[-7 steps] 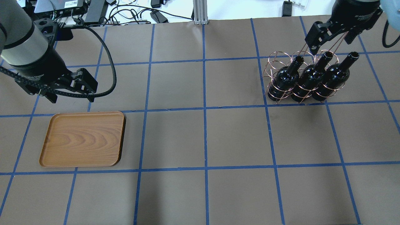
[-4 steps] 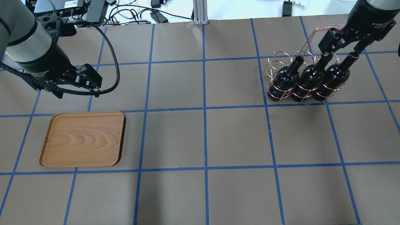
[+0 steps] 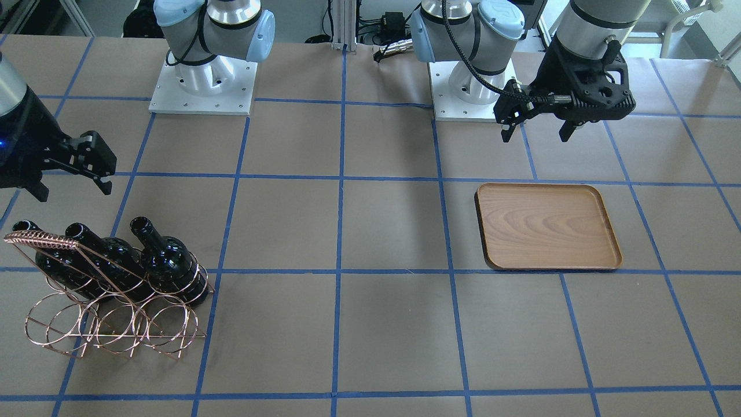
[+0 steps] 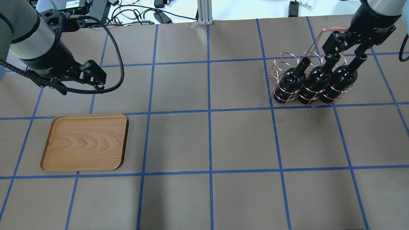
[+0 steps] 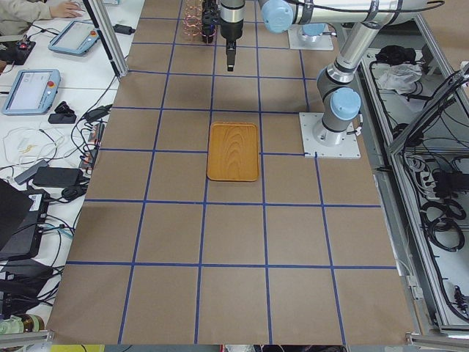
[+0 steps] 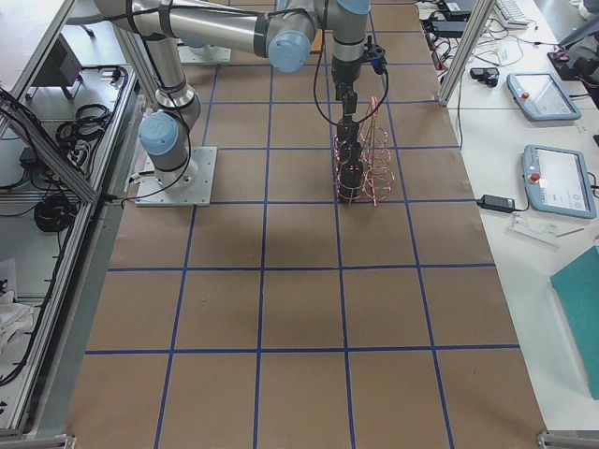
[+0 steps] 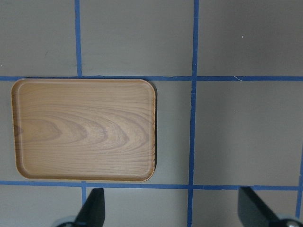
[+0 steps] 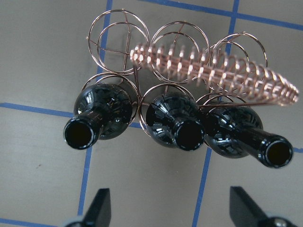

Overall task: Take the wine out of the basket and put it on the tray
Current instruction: 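Close the right gripper on the neck of the farthest-side bottle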

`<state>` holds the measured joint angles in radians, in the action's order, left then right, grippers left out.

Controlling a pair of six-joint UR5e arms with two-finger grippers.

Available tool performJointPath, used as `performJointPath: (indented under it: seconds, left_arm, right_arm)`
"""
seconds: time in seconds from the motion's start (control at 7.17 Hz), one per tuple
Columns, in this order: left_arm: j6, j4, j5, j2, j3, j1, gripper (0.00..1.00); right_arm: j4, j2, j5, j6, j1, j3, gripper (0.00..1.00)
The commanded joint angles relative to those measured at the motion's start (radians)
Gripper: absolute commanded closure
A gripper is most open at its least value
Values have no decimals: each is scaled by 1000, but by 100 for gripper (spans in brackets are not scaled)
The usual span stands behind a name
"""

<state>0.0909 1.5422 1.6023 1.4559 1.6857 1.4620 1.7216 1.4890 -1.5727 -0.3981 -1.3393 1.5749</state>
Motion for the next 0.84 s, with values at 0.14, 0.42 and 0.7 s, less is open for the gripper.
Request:
performJointPath:
  seconds: [0.14,0.42,0.7]
  left_arm:
    - [0,-1,2,0,0,0,0]
    - [1,-1,4,-2,0,0,0]
    - [1,-1,2,-2,2,0,0]
  right_arm:
    - [114,-47,6,31,-1,14,10]
    - [107,-85,8,21,-1,30,12]
    - [102,-99,-9,15,-1,30,19]
